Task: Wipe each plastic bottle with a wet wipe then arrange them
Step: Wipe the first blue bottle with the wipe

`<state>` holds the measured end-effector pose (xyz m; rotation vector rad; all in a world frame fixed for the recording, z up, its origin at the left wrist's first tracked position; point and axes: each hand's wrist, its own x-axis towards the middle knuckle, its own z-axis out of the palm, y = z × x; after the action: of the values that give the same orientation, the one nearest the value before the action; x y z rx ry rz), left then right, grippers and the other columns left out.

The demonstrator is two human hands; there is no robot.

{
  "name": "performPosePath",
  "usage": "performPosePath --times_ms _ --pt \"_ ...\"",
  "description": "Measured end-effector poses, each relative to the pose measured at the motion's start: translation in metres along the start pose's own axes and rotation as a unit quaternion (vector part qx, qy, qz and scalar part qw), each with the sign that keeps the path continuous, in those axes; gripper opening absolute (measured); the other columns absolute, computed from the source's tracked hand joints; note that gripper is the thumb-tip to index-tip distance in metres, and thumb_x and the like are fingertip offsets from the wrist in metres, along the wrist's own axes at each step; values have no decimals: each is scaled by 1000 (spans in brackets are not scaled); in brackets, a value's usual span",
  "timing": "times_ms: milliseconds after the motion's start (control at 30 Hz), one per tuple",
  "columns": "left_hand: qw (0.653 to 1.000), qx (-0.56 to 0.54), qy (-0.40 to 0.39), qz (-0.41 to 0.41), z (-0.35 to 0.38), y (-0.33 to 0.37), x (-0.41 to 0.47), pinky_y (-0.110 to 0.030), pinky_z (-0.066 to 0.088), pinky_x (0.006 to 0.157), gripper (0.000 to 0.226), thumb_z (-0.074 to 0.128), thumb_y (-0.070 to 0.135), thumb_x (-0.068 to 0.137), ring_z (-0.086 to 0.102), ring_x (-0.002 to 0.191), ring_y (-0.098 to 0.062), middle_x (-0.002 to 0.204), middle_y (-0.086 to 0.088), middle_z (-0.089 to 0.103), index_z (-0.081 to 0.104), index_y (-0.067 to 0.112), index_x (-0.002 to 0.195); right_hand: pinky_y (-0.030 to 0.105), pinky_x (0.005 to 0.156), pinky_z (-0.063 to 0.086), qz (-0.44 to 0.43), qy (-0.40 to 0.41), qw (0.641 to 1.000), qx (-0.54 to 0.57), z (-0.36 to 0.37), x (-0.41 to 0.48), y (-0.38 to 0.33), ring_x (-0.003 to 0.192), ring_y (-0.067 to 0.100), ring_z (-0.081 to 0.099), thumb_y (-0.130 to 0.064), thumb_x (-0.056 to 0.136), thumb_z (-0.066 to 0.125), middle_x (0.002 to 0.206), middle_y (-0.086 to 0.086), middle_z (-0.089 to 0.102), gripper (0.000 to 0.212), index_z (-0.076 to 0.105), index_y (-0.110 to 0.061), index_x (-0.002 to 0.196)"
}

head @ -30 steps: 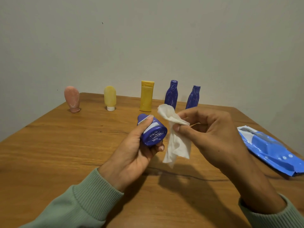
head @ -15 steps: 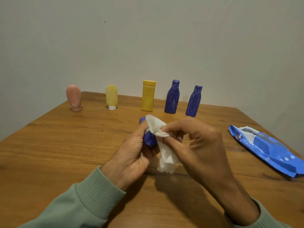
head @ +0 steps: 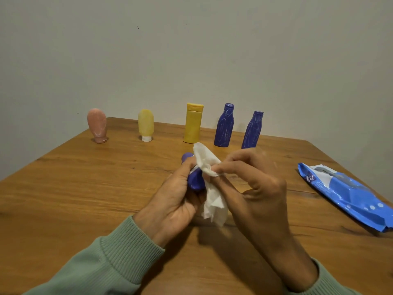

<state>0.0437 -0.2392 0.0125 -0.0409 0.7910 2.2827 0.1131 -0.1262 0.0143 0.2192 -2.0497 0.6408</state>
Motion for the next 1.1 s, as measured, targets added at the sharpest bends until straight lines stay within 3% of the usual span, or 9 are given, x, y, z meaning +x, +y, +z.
performPosePath --times_ms 100,233,367,533,667,767,867,1033,1100 --pt "999 -1 -10 -37 -4 1 2 -35 60 58 32 72 22 80 65 71 -22 81 -16 65 60 -1 98 36 69 39 -26 -3 999 -23 6 -6 -8 87 9 52 -32 82 67 90 -13 63 9 70 -26 89" --pt "997 -26 -36 -69 0 -1 -2 -25 49 37 39 83 16 50 58 44 -16 58 -9 54 56 2 75 34 73 32 -65 -35 997 -34 11 -10 -11 89 9 52 -31 80 70 88 -15 64 8 71 -28 88" --pt "999 -1 -16 -39 1 0 -2 -29 54 44 25 70 21 83 62 57 -20 71 -15 61 60 1 92 31 74 29 -41 -18 998 -38 1 -3 -4 86 7 53 -37 81 66 85 -15 65 11 71 -29 88" --pt "999 30 11 6 0 1 0 -40 58 65 34 68 18 86 68 67 -26 77 -19 69 61 -1 112 25 77 30 -3 -1 999 -52 -3 1 3 85 4 53 -40 82 62 85 -14 66 18 70 -26 90" --pt "999 7 9 -37 -2 0 0 -31 54 45 35 70 23 81 64 54 -21 69 -16 64 59 0 104 28 76 30 -15 -9 999 -36 4 -4 -5 82 7 53 -38 81 64 80 -12 64 15 71 -26 87" --pt "997 7 -10 -82 -7 0 3 -26 52 46 29 71 30 86 58 55 -15 68 -8 56 57 5 87 29 73 29 -47 -35 998 -28 8 -6 -10 82 6 52 -30 80 72 78 -14 60 6 71 -26 84" --pt "999 2 4 -50 -4 0 0 -27 52 44 26 68 25 87 60 53 -17 67 -11 60 58 1 92 29 75 28 -47 -64 996 -30 0 0 -5 84 4 51 -33 80 71 79 -16 61 6 71 -29 85" --pt "998 47 22 22 4 0 -2 -42 58 76 25 66 18 87 68 71 -26 76 -18 71 64 0 104 27 77 31 -12 -21 999 -47 -9 6 6 82 2 50 -39 81 64 82 -13 64 15 69 -27 89" --pt "998 49 25 12 4 0 -3 -41 60 69 29 67 18 85 68 67 -25 76 -19 70 63 -1 107 31 74 34 -10 -8 999 -38 -5 3 4 80 4 52 -37 82 63 82 -12 63 15 69 -26 90"
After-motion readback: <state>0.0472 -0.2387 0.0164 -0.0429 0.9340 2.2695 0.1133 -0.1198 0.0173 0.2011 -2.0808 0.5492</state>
